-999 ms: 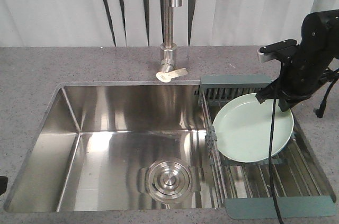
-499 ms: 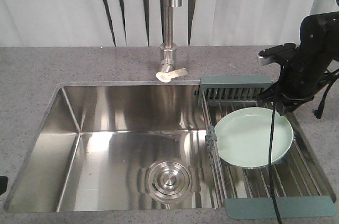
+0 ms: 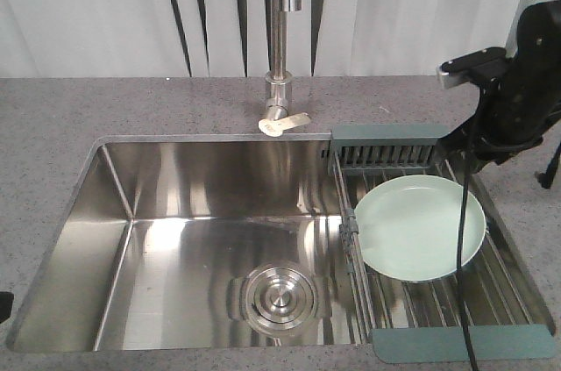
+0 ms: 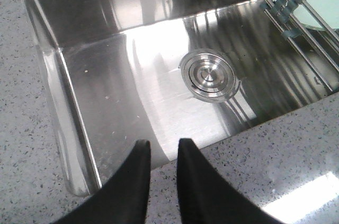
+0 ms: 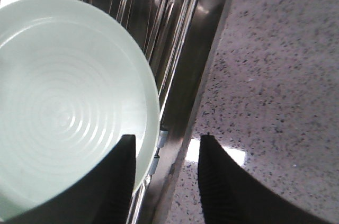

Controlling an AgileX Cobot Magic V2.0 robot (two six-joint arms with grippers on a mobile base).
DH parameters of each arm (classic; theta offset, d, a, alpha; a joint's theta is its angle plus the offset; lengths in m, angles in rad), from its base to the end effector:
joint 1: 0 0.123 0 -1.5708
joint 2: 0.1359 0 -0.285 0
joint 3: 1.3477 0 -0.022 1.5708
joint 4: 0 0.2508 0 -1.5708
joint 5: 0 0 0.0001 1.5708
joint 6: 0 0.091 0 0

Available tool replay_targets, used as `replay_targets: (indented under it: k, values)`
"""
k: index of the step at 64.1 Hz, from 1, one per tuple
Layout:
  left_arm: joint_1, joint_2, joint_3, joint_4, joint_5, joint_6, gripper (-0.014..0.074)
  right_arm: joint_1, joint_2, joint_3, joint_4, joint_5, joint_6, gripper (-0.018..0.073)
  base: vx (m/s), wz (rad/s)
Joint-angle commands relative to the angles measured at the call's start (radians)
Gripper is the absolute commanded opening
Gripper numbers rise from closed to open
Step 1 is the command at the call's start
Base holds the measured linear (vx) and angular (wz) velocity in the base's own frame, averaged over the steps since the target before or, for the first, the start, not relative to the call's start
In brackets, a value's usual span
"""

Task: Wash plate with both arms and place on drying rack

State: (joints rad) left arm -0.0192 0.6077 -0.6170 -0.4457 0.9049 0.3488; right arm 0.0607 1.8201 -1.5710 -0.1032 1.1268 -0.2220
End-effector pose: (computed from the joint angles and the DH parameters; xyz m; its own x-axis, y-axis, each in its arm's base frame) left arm 0.0992 -0.0328 0.3031 -0.6697 0.0710 -0.7393 0.3062 0.9333 -0.1877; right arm 0.3833 0.0148 0.2814 -0.9153 -0.3183 -0.2469 -0.2854 0.9449 -0.1600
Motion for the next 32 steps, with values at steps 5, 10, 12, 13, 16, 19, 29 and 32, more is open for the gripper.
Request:
replay_targets:
  k: [5,10,12,13,16,19,29,32]
  values:
    - [0.001,0.003,-0.026,-0.036,-0.057,-0.008,0.0125,-0.005,-0.180,-0.030,0.041,-0.045,-0.004,0.0125,0.00,0.00]
    - [0.001,0.003,-0.026,-0.044,-0.064,-0.008,0.0125,-0.005,-0.259,-0.030,0.072,-0.054,-0.006,0.0034,0.00,0.00]
    - [0.001,0.003,-0.026,-0.051,-0.069,-0.008,0.0125,-0.005,-0.290,-0.028,0.091,-0.062,-0.011,-0.0006,0.00,0.00]
    - [0.001,0.003,-0.026,-0.059,-0.073,-0.008,0.0125,-0.005,-0.306,-0.028,0.103,-0.067,-0.014,-0.0018,0.00,0.00]
    - [0.001,0.003,-0.026,-0.075,-0.082,-0.008,0.0125,-0.005,-0.366,-0.028,0.119,-0.077,-0.033,-0.0014,0.00,0.00]
    - [0.001,0.003,-0.026,-0.096,-0.094,-0.008,0.0125,-0.005,-0.411,-0.028,0.128,-0.083,-0.038,-0.0011,0.00,0.00]
    - [0.001,0.004,-0.026,-0.178,-0.145,-0.006,0.0125,-0.004,-0.583,0.019,0.148,-0.087,-0.050,-0.0009,0.00,0.00]
    - [0.001,0.008,-0.026,-0.207,-0.166,-0.003,0.0125,-0.004,-0.641,0.060,0.149,-0.087,-0.059,-0.0009,0.00,0.00]
